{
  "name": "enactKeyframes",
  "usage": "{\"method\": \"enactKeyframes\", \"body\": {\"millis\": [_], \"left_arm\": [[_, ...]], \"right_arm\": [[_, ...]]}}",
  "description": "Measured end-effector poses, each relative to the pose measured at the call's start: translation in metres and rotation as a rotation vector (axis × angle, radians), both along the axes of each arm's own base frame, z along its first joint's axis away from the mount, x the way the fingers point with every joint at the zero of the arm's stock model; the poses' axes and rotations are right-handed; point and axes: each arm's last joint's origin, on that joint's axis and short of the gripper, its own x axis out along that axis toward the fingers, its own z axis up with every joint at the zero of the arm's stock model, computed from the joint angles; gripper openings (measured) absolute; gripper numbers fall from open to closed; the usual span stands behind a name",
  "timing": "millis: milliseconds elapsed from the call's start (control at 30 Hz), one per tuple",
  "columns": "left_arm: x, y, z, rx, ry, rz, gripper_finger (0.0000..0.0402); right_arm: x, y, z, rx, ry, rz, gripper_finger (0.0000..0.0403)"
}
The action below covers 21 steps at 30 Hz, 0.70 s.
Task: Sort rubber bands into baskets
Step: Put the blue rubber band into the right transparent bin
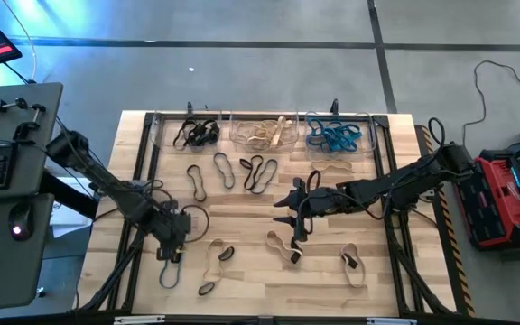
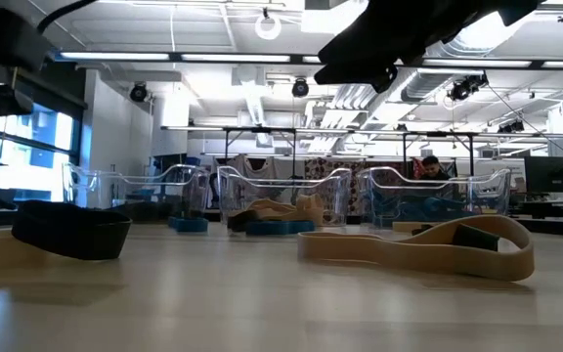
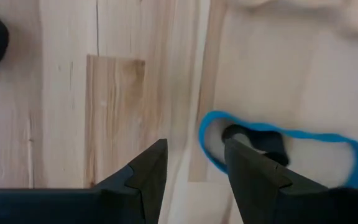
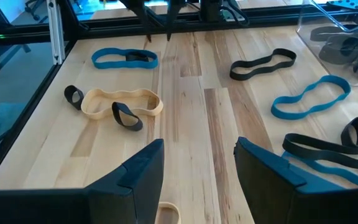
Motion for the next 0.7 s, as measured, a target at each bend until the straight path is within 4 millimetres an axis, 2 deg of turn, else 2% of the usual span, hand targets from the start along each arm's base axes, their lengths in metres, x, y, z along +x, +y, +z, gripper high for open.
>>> {"method": "enactKeyframes", "body": {"millis": [500,700], "left_arm": [[0.018,-0.019,-0.044,0.084,0.119,-0.097,0.015],[0.02,-0.021,-0.054,0.1,0.167,-0.124,0.011]], "right_arm": [[-0.001,0.0,-0.001,0.002,0.016,-0.003,0.0185],[-0.002,0.003,-0.002,-0.002,0.02,0.008,0.0185]]}}
